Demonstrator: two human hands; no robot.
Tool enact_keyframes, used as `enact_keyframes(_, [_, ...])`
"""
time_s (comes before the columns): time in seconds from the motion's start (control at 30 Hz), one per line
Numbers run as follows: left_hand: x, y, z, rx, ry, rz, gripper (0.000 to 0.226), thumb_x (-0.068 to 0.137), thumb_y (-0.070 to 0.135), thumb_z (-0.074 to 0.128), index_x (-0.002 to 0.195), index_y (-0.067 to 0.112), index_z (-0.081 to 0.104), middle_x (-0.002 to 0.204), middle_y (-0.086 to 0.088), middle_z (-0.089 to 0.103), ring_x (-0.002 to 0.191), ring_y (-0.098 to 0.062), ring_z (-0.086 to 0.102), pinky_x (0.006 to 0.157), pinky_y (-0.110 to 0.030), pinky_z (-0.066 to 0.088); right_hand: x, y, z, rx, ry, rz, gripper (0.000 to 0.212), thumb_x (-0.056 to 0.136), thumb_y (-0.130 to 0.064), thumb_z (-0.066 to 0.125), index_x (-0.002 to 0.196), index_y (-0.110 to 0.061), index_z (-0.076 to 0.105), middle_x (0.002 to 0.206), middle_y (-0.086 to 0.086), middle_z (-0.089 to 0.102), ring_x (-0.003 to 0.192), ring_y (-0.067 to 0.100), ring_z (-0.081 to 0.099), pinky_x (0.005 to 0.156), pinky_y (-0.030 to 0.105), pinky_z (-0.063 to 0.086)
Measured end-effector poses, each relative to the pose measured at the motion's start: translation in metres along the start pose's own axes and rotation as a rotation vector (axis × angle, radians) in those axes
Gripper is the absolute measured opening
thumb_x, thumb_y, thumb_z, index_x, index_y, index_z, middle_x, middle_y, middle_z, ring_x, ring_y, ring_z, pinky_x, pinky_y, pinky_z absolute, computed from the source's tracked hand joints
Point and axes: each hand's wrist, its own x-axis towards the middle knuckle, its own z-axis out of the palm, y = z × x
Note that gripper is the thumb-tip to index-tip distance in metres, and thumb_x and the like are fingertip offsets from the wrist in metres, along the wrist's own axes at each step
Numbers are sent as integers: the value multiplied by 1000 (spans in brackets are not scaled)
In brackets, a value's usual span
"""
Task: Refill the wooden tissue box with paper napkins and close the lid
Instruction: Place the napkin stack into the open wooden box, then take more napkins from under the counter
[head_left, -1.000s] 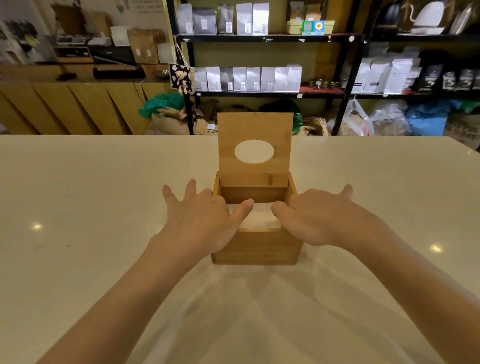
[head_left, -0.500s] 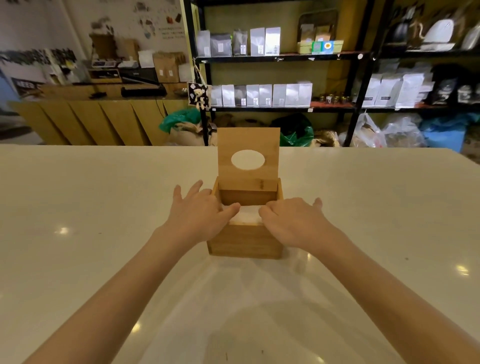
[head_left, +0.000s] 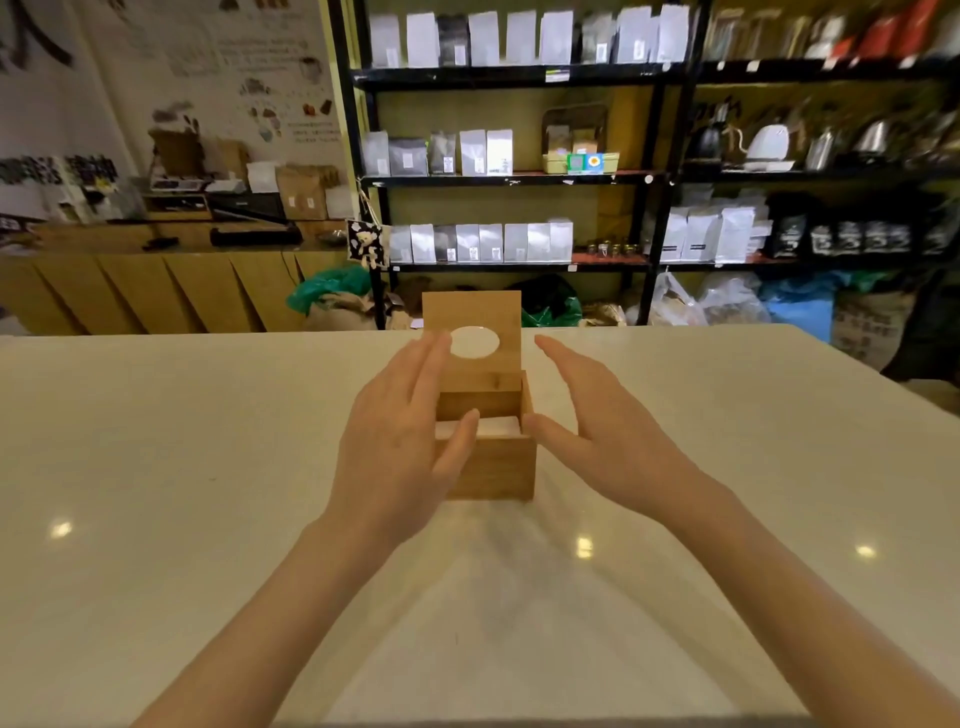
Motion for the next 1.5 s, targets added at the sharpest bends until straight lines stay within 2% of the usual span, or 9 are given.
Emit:
enact_keyframes(0.2, [-75, 20, -24, 56, -30, 28, 68, 89, 49, 29, 146, 17, 10, 155, -3, 14, 142, -15, 5, 116, -42, 9, -79, -17, 40, -231, 267, -60, 66, 89, -43, 39, 145, -16, 19, 153, 1, 23, 140, 6, 11, 114, 24, 8])
enact_keyframes(0.4, [-169, 40, -29, 35, -149, -47, 70, 90, 50, 27, 147, 21, -1, 156, -2, 3, 143, -15, -2, 114, -42, -1, -166, -28, 81, -292, 299, -13, 64, 92, -47, 30, 144, -13, 17, 152, 7, 23, 141, 18, 14, 116, 30, 8])
enact_keyframes(0.63, [-259, 46, -22, -23, -241, -103, 72, 89, 47, 33, 146, 20, -1, 155, -3, 7, 144, -12, -1, 114, -38, 4, -256, -20, 118, -345, 298, -28, 65, 84, -30, 53, 137, -1, 30, 144, 15, 37, 136, 25, 29, 110, 41, 29])
enact_keyframes(0.8, [-300, 43, -3, -68, -354, -139, 71, 89, 50, 31, 146, 23, -4, 155, -3, 8, 142, -13, 4, 116, -33, 2, -294, 0, 140, -345, 174, 75, 67, 84, -34, 50, 140, -5, 26, 143, 7, 30, 133, 20, 30, 110, 35, 26])
enact_keyframes(0.9, [-315, 42, 13, -106, -430, -182, 72, 88, 51, 33, 146, 23, 1, 156, -1, 8, 143, -12, 4, 117, -35, 10, -306, 11, 150, -330, 76, 152, 67, 83, -37, 48, 139, -5, 29, 141, 10, 42, 131, 18, 33, 110, 30, 22])
enact_keyframes(1.0, [-321, 40, 28, -154, -538, -206, 74, 85, 56, 26, 147, 20, 4, 156, 1, 8, 143, -15, 8, 115, -36, 11, -309, 25, 159, -275, -25, 222, 69, 83, -40, 47, 140, -7, 27, 135, 13, 52, 127, 21, 45, 108, 28, 28])
enact_keyframes(1.13, [-315, 35, 52, -176, -725, -283, 73, 91, 54, 31, 147, 20, 1, 158, -1, 8, 145, -15, 6, 116, -32, 5, -303, 46, 170, -50, -182, 376, 74, 90, -39, 50, 147, -16, 8, 149, 6, 34, 134, 18, 38, 109, 31, 28])
enact_keyframes(1.33, [-282, 22, 101, -107, -983, -332, 65, 93, 50, 32, 147, 21, 9, 155, -7, 22, 140, -25, 24, 113, -42, 22, -272, 85, 187, 132, -404, 560, 70, 92, -37, 47, 146, -27, 5, 143, 7, 43, 119, 21, 53, 100, 39, 44])
enact_keyframes(1.5, [-263, 4, 168, -72, -1091, -357, 62, 94, 48, 30, 146, 20, 13, 148, -12, 34, 132, -29, 39, 107, -44, 34, -234, 135, 225, 192, -474, 624, 68, 92, -29, 50, 146, -16, 12, 125, 16, 55, 110, 27, 56, 96, 38, 45])
